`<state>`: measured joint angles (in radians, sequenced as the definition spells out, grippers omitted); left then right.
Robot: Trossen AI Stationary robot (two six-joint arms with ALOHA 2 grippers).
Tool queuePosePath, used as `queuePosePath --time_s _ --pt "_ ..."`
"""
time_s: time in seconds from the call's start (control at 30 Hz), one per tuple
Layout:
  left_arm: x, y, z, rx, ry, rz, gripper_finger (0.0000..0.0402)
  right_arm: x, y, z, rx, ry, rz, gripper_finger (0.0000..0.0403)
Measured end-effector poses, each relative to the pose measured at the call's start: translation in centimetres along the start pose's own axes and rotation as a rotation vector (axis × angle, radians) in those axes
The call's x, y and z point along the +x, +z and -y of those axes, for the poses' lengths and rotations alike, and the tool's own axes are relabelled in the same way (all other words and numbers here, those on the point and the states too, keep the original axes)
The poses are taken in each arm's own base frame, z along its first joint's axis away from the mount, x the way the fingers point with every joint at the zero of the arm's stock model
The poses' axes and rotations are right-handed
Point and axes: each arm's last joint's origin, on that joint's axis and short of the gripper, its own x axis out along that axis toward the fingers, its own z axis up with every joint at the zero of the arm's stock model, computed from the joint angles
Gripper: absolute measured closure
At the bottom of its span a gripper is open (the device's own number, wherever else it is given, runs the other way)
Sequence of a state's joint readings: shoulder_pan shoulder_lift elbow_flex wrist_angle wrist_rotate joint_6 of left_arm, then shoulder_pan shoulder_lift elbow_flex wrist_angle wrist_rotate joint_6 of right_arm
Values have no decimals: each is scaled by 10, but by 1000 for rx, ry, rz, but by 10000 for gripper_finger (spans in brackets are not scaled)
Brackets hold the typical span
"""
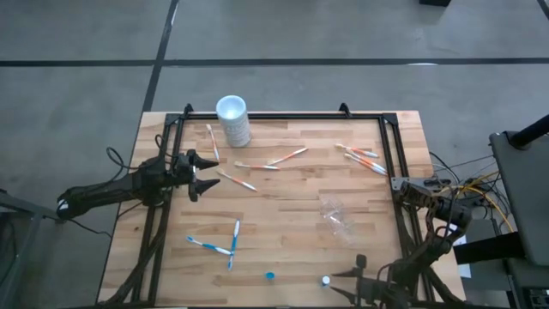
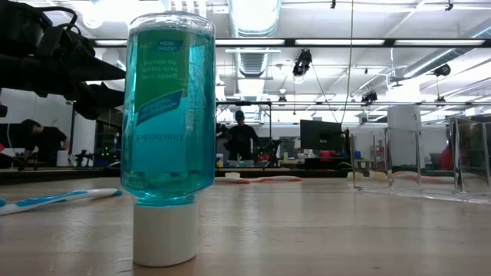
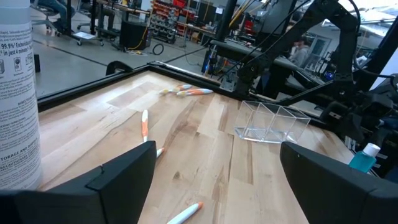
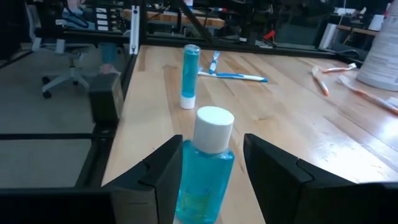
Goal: Pick & Place toothbrushing station
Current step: Put the mouthwash into the middle section of the transparent organizer
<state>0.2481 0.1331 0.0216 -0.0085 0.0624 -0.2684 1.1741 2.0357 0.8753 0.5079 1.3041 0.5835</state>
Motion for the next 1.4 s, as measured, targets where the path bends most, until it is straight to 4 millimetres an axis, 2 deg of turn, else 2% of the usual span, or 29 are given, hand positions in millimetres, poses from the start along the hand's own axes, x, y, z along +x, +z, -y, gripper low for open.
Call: queuePosePath --time_s 0.77,1.4 --pt "0 0 0 0 0 0 51 20 7 0 14 12 -40 238" --pt "0 0 0 0 0 0 51 22 7 1 11 2 -38 239"
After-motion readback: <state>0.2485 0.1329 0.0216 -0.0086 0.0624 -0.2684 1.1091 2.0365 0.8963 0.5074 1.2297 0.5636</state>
